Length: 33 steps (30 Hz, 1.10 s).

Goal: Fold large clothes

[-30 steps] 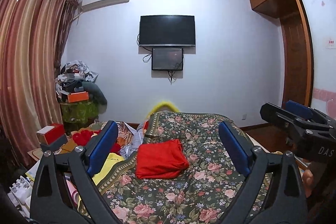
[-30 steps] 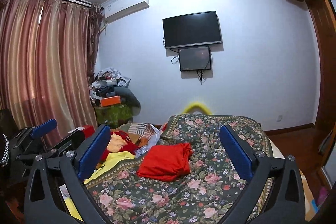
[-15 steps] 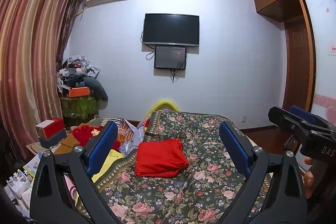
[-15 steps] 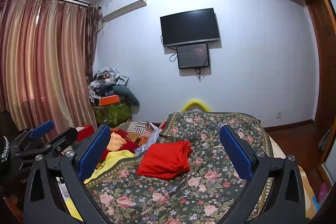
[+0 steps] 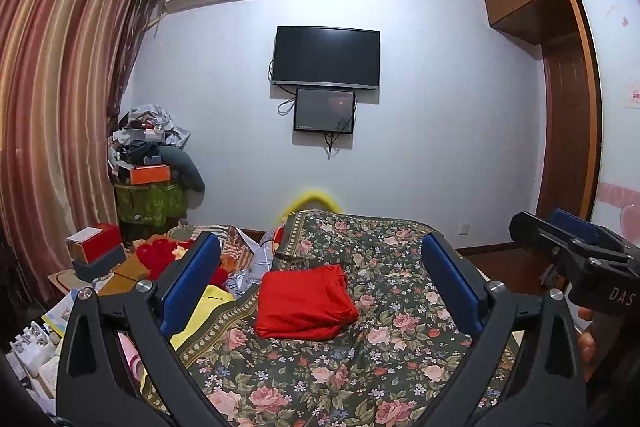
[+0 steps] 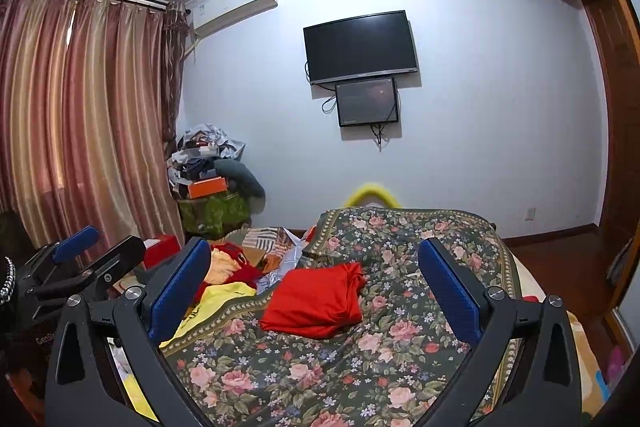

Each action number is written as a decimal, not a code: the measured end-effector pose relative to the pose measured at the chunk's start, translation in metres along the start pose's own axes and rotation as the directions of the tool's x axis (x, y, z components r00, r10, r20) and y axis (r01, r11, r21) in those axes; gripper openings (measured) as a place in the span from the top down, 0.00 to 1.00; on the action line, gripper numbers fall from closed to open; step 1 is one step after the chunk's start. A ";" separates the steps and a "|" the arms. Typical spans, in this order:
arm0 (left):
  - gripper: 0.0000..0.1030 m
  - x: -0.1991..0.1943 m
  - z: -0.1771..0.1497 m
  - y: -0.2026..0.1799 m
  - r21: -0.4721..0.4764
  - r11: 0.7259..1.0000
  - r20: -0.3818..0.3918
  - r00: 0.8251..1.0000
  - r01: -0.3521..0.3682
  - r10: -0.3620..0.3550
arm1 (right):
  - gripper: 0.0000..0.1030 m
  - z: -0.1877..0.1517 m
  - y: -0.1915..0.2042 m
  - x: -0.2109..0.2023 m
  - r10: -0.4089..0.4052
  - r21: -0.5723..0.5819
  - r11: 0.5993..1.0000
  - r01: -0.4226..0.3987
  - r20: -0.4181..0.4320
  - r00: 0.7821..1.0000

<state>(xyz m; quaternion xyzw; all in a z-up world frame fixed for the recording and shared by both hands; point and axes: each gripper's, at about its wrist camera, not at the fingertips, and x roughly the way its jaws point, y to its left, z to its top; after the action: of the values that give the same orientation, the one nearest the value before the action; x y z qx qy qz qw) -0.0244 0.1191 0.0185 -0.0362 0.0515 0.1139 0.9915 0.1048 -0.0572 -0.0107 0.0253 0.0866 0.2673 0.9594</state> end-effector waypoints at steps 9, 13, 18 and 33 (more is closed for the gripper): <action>0.02 0.003 0.000 0.001 0.000 1.000 -0.009 1.000 0.010 -0.010 | 0.00 0.000 0.001 0.000 -0.009 0.002 1.000 0.009 -0.013 1.000; 0.01 0.004 0.000 0.002 0.010 1.000 -0.023 0.999 0.026 -0.026 | 0.00 -0.001 0.001 0.001 -0.015 0.002 1.000 0.015 -0.020 1.000; 0.01 0.005 -0.001 0.001 0.015 0.999 -0.029 0.999 0.033 -0.032 | 0.00 0.001 0.000 0.002 -0.017 0.001 1.000 0.017 -0.028 0.999; 0.01 0.005 -0.002 0.003 0.021 0.998 -0.034 0.998 0.056 -0.056 | 0.00 -0.002 -0.004 0.004 -0.027 0.006 1.000 0.028 -0.045 0.999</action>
<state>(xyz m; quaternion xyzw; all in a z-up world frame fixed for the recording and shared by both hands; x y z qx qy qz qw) -0.0207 0.1231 0.0162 -0.0287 0.0684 0.0848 0.9936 0.1099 -0.0587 -0.0133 0.0212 0.1093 0.2543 0.9607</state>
